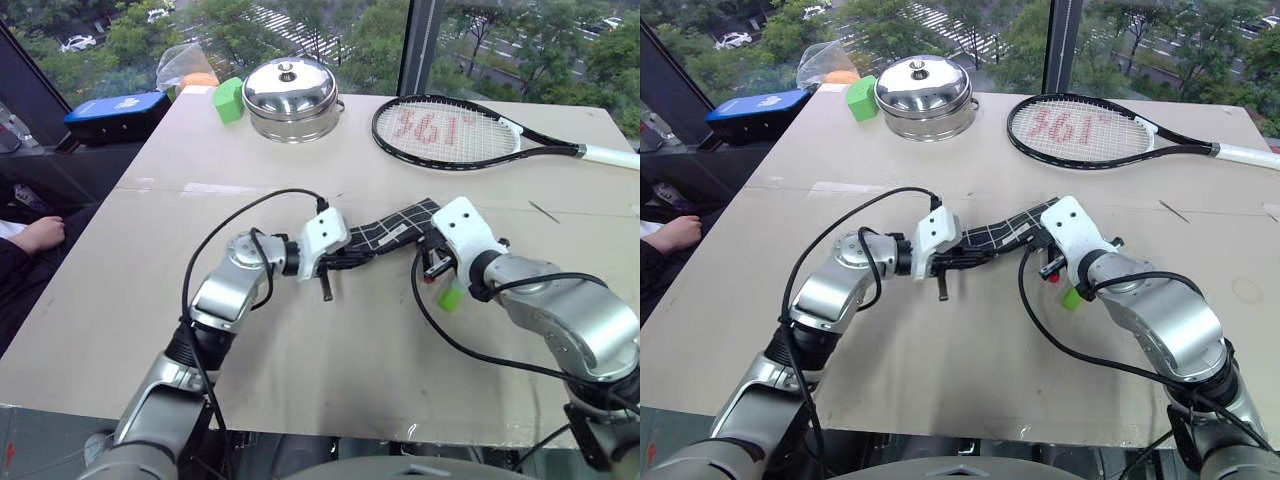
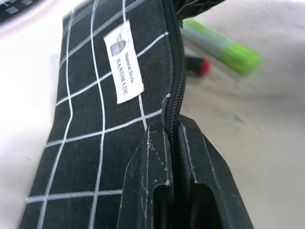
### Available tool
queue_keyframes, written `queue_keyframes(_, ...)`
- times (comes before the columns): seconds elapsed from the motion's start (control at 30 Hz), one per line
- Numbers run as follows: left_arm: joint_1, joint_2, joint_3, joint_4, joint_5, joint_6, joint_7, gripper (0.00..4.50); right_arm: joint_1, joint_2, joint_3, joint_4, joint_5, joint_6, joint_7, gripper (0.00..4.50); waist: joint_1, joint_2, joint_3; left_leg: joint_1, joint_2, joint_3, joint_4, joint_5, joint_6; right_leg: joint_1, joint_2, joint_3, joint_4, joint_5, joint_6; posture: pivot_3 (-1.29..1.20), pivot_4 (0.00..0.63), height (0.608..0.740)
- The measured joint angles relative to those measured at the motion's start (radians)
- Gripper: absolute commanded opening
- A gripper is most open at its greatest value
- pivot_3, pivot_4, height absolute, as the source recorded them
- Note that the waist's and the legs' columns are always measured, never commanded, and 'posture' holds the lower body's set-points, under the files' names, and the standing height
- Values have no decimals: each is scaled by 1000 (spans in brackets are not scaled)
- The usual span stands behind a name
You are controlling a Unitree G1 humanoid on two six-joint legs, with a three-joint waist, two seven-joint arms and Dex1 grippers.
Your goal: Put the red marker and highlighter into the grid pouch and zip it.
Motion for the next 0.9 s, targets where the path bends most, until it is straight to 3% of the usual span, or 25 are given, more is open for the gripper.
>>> queue_keyframes(0.33, -9, -62, -34, -10, 20, 77, 114, 0, -32, -50, 50, -27, -64, 101, -22, 41, 0, -1, 0, 0, 0, 0, 0, 1, -2, 0, 0, 0, 0, 0, 0, 0, 150, 740)
queue_keyframes(0.9, -7, -56, -78, -40, 69, 75, 162, 0, -122, -35, 156, 22, -58, 101, 37, 41, 0, -1, 0, 0, 0, 0, 0, 1, -2, 0, 0, 0, 0, 0, 0, 0, 150, 740)
